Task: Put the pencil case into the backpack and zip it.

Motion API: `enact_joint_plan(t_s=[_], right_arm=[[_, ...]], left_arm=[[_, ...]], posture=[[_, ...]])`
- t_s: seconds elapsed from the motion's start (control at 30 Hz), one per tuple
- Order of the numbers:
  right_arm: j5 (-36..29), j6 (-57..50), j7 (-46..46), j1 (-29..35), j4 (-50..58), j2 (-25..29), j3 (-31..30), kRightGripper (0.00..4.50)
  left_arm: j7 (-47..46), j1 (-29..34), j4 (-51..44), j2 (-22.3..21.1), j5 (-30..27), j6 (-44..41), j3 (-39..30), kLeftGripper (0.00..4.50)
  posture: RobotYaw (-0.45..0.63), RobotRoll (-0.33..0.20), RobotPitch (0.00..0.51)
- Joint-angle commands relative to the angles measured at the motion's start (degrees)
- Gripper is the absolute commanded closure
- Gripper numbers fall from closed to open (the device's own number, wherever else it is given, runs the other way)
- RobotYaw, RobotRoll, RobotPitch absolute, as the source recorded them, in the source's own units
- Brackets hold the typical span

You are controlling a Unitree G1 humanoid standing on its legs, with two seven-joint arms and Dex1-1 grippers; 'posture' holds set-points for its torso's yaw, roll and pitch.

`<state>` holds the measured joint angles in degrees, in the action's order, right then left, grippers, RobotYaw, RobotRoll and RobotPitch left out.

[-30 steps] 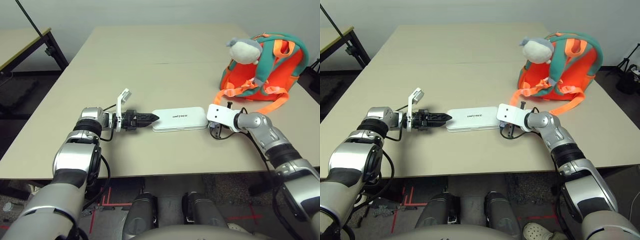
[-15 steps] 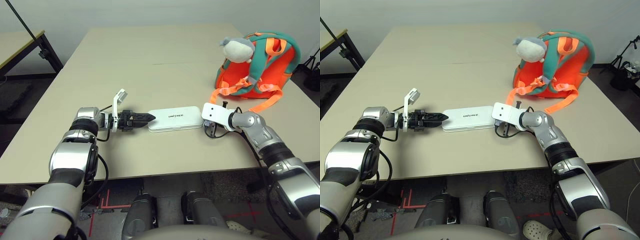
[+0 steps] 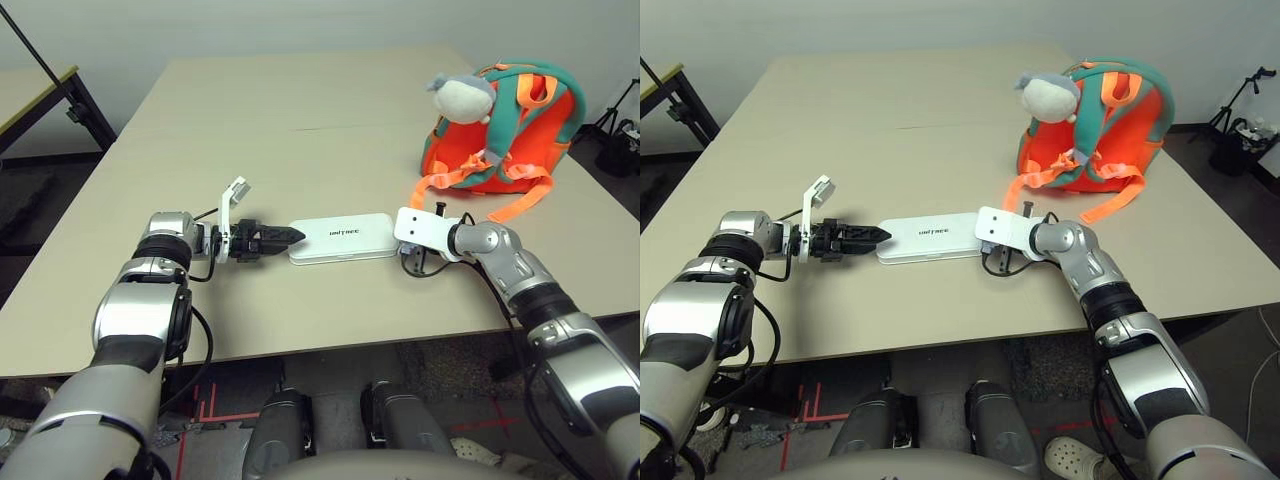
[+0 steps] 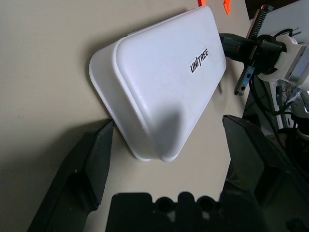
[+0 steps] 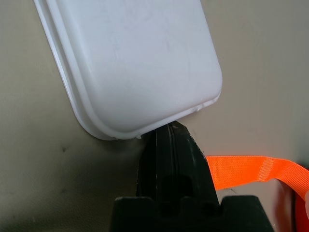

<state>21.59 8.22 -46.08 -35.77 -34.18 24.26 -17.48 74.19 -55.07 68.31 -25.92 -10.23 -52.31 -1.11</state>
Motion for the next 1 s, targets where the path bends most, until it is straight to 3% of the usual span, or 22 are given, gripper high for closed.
enact_joint_plan(t_s=[0.03, 0.33, 0.63, 0.87, 1.0], right_arm=[[-0.24, 4.54, -3.60, -1.06, -0.12, -5.09, -6.13, 4.45], [-0.24, 6.91, -2.99, -3.69, -5.19, -0.15, -4.14, 4.45], [-0.84, 7.74, -2.51, -3.86, -6.08, -0.33, -4.23, 4.45], [-2.54, 6.98, -2.87, -1.00, -4.07, 2.41, -2.88, 4.50], [-4.50, 5.51, -2.80, 1.94, -1.45, 4.30, -1.42, 4.50]], left_arm=[[-0.02, 0.13, 0.97, 2.79, 1.04, 0.36, 1.26, 0.00], [0.34, -0.74, 1.40, 0.39, 2.10, 0.27, 1.24, 0.00], [0.89, -1.04, 1.10, 0.15, 1.97, 2.55, 0.56, 0.00], [-0.90, -2.31, 1.53, -0.38, -0.33, 2.24, -2.87, 2.30], [-2.02, -2.54, 1.36, -0.94, -2.22, 2.57, -5.17, 3.04]], posture=[[0.01, 0.000, 0.056], [0.02, 0.000, 0.054], [0.02, 0.000, 0.053], [0.02, 0.000, 0.049], [0.02, 0.000, 0.047]])
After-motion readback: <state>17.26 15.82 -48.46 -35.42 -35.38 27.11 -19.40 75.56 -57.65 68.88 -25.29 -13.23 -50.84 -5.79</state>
